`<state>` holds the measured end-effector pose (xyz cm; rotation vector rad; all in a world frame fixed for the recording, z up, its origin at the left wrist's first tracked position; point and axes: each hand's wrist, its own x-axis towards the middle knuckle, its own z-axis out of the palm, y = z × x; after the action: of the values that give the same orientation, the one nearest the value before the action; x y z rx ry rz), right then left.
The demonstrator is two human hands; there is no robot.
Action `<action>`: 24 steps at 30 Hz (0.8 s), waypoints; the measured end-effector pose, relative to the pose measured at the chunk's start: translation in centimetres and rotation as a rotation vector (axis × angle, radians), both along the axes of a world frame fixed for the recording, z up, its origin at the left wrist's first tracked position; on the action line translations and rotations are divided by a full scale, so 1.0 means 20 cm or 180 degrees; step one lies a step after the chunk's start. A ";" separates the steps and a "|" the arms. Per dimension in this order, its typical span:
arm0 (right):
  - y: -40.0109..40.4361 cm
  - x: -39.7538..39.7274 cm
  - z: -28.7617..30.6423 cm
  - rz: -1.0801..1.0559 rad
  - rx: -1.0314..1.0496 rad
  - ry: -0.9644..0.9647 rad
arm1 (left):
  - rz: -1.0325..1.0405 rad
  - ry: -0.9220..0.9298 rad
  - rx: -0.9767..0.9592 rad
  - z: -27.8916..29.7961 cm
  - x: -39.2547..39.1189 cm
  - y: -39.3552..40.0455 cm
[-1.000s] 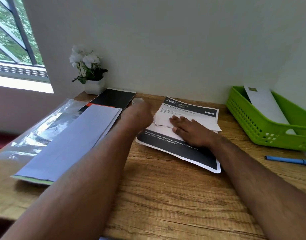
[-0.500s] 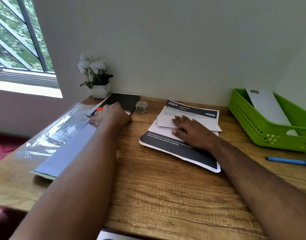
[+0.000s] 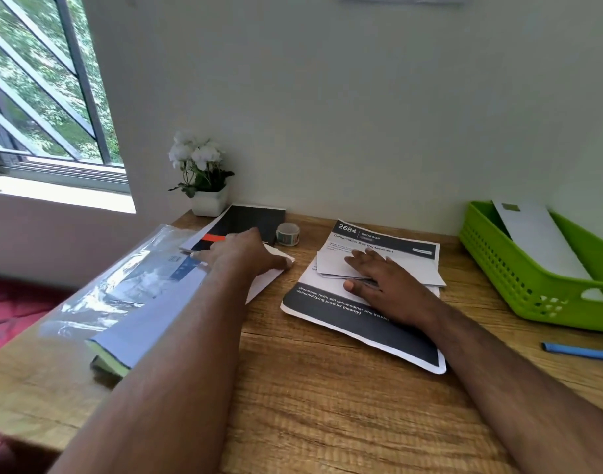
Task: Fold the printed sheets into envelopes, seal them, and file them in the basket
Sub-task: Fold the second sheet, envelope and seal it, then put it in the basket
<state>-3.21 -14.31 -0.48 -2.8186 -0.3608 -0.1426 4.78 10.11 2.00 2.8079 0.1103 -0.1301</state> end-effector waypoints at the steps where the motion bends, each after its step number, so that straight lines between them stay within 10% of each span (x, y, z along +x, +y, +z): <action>1: 0.00 0.00 0.00 -0.0006 0.0001 0.0009 | -0.0028 0.0001 0.0007 -0.02 0.02 0.01; 17: 0.00 -0.01 0.01 -0.0028 0.0042 -0.0048 | -0.0474 -0.0541 0.0425 0.11 -0.17 -0.12; 24: 0.11 -0.10 0.12 -0.0149 0.2120 -0.0009 | -0.1031 -0.1888 -0.0068 0.35 -0.38 -0.29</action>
<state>-5.17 -12.19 1.93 -2.1681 -0.1970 -0.2281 -2.88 4.41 9.02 2.6920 -0.4780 0.6173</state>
